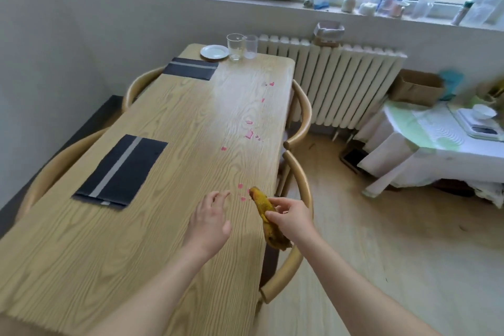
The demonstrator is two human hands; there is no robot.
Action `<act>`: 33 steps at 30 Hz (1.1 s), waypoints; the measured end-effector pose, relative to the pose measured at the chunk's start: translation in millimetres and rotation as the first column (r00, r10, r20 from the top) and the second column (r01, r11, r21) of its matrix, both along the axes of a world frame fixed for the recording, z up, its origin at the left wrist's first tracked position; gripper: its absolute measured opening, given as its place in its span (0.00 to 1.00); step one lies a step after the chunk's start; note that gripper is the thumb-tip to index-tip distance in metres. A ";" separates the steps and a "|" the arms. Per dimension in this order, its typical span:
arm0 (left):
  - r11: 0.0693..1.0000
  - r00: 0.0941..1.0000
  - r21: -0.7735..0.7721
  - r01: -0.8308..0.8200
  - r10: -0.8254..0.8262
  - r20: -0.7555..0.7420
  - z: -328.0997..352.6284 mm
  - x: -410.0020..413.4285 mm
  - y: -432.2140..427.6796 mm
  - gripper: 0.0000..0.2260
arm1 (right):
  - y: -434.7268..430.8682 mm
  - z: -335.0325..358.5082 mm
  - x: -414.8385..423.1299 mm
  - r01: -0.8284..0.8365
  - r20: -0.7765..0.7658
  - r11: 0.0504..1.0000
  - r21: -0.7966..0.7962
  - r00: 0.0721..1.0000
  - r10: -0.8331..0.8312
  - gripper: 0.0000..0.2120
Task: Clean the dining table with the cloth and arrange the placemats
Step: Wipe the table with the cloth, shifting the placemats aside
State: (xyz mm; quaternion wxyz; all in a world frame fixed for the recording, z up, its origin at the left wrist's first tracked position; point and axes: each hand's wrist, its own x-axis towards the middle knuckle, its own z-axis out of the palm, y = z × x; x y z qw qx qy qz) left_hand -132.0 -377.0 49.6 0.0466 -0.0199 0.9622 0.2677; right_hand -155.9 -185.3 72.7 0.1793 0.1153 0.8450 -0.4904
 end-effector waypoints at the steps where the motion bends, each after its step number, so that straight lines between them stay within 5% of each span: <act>1: 1.000 1.000 0.001 -0.021 0.021 0.009 -3.1 -4.1 0.6 0.29 | -1.1 -2.0 -7.8 -0.041 -0.022 0.999 0.025 0.999 0.042 0.18; 11: 0.986 0.987 0.069 -0.152 0.148 0.055 -22.7 -52.9 12.9 0.28 | -20.3 -25.9 -67.5 -0.270 -0.262 0.886 0.376 0.886 0.381 0.18; 21: 0.940 0.941 0.078 -0.331 0.323 0.105 -38.3 -48.6 -4.2 0.26 | -36.7 -80.5 -77.8 -0.576 -0.222 0.475 0.665 0.455 0.862 0.17; 24: 0.932 0.931 0.077 -0.354 0.343 0.124 -39.3 -49.1 -5.8 0.25 | -25.1 -81.2 -105.9 -0.517 -0.234 0.476 0.712 0.465 0.854 0.18; 29: 0.903 0.900 0.054 -0.426 0.417 0.128 -36.2 -52.5 -5.0 0.25 | -0.1 -79.5 -167.3 -0.439 -0.181 0.573 0.692 0.663 0.726 0.21; 33: 0.868 0.858 0.010 -0.496 0.488 0.161 -35.6 -59.1 -0.7 0.25 | -8.7 -77.8 -161.5 -0.527 -0.141 0.500 0.687 0.578 0.804 0.25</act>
